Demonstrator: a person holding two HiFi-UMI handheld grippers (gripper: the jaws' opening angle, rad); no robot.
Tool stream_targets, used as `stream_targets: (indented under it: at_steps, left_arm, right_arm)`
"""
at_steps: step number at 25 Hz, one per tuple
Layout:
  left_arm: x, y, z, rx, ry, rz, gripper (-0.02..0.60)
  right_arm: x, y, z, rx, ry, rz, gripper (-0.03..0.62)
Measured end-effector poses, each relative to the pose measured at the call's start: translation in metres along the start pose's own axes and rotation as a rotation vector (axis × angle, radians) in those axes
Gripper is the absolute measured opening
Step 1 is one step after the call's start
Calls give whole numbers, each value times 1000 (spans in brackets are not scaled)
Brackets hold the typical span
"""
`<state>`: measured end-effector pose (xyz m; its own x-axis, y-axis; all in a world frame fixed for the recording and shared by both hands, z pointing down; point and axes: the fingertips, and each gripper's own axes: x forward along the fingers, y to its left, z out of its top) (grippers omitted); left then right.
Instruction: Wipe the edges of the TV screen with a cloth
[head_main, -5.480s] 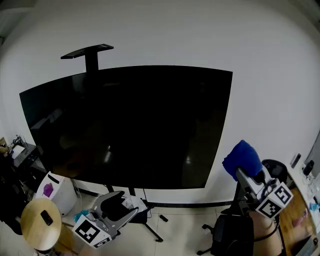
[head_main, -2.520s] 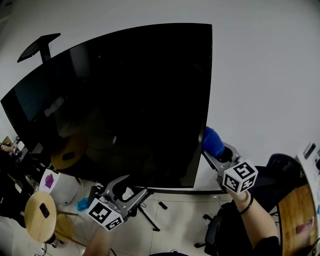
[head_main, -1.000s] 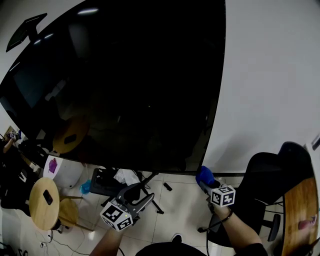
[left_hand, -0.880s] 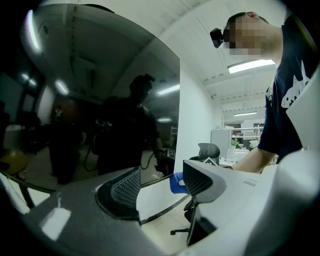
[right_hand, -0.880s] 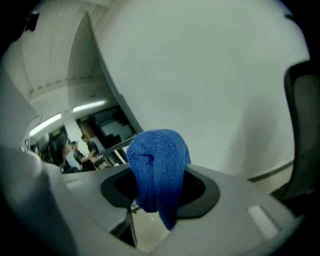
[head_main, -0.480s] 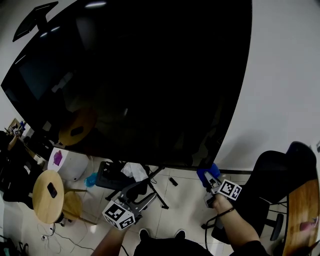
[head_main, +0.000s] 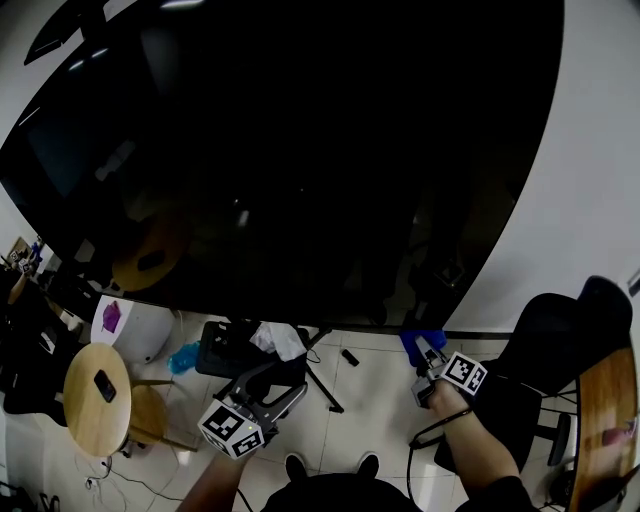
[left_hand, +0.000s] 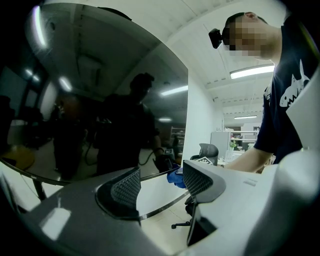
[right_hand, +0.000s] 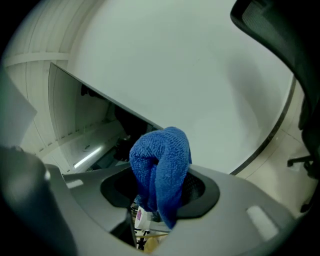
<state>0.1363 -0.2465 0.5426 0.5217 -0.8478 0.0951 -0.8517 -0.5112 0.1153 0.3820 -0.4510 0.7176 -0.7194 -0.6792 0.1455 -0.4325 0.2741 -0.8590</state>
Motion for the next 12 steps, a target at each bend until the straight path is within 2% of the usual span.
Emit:
stream_targets:
  at_steps: [12]
  left_arm:
    - [-79,74,-11,-14,37,-28,258]
  right_arm:
    - [54,42,-56,-47,-25,-24,198]
